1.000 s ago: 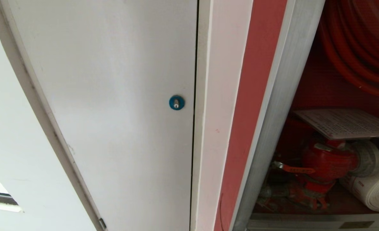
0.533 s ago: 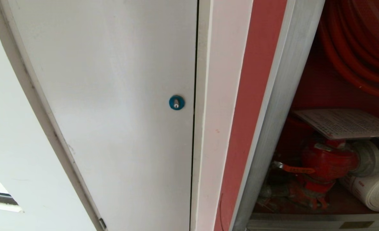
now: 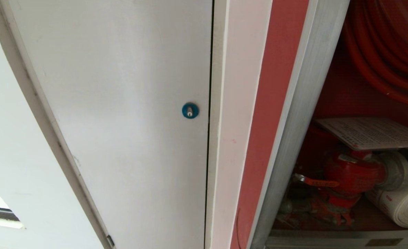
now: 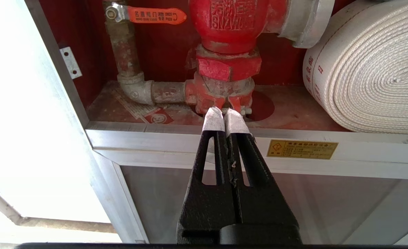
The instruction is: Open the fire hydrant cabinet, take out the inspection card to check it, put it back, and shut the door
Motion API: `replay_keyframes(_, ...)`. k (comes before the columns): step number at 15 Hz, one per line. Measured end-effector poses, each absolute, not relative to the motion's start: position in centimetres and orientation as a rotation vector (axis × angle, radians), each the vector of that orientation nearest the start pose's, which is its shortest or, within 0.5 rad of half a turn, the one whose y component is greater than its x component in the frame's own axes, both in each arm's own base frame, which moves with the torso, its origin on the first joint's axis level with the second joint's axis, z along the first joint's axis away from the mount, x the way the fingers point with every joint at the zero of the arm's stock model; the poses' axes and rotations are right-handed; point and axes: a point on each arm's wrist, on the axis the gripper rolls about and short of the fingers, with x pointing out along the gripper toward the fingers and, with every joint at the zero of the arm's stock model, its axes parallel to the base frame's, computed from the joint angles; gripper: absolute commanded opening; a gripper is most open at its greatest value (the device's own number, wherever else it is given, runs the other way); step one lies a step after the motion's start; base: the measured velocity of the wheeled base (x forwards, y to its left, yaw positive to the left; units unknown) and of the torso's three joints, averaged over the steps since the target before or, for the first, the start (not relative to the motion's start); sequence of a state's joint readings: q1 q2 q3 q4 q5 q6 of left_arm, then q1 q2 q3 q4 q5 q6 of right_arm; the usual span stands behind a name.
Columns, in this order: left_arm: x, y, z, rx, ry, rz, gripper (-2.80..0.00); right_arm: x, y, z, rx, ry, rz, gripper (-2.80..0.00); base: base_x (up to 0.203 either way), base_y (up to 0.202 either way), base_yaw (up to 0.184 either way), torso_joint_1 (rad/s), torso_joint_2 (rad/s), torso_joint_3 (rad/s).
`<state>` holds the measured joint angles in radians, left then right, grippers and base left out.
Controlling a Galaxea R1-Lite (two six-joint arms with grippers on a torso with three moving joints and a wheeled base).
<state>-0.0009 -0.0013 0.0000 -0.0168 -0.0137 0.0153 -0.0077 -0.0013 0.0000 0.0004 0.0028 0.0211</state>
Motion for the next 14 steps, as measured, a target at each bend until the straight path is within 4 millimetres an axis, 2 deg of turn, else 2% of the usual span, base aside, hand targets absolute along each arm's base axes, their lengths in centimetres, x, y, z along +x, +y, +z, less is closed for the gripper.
replay_keyframes(9, -2.3, 0.0, 7.7, 0.015, -0.019, -0.014, -2.8, -2.4, 0.0, 7.8, 0.018, 0.001, -0.009, -2.8, 0.0, 0.0, 0.0, 0.0, 0.0, 0.0)
replay_keyframes(14, -2.3, 0.0, 7.7, 0.016, -0.019, -0.014, -2.8, -2.9, -0.1, 12.1, 0.017, -0.048, -0.06, -2.8, 0.0, 0.0, 0.0, 0.0, 0.0, 0.0)
